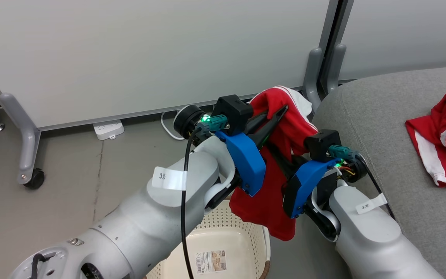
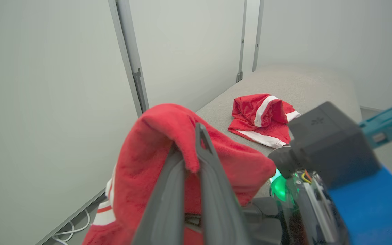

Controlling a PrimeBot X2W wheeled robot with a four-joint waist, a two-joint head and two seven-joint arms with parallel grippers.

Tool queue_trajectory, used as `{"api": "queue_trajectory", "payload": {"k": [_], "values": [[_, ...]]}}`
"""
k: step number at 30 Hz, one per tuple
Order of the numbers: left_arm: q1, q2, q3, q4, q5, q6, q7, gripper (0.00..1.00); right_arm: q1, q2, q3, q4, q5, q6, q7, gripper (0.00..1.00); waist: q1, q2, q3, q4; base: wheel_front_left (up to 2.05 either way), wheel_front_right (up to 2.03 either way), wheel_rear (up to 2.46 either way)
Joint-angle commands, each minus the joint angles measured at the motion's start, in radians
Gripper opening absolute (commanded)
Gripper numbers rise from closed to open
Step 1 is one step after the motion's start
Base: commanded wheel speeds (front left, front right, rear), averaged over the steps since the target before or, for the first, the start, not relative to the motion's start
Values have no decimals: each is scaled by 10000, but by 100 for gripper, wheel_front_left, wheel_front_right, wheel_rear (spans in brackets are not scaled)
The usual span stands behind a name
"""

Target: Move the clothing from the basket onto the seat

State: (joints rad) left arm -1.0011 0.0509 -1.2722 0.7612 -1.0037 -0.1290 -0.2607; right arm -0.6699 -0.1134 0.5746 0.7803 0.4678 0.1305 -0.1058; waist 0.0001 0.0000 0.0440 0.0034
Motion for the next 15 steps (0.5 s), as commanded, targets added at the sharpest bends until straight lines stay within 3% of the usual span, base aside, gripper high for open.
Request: {"api": "queue_trajectory", "payload": {"k": [1,15], "values": [[-72,-7,-10,58,-63,-21,-56,0,-169,13,250,170,209,5,-167,0,-1,0,-39,-39,0,0,0],[76,-9,-41,328,-203,-20,-60,0,-488,-237,1513,894,1352,3,-849,0,-1,0,-242,-241,0,0,0]]}}
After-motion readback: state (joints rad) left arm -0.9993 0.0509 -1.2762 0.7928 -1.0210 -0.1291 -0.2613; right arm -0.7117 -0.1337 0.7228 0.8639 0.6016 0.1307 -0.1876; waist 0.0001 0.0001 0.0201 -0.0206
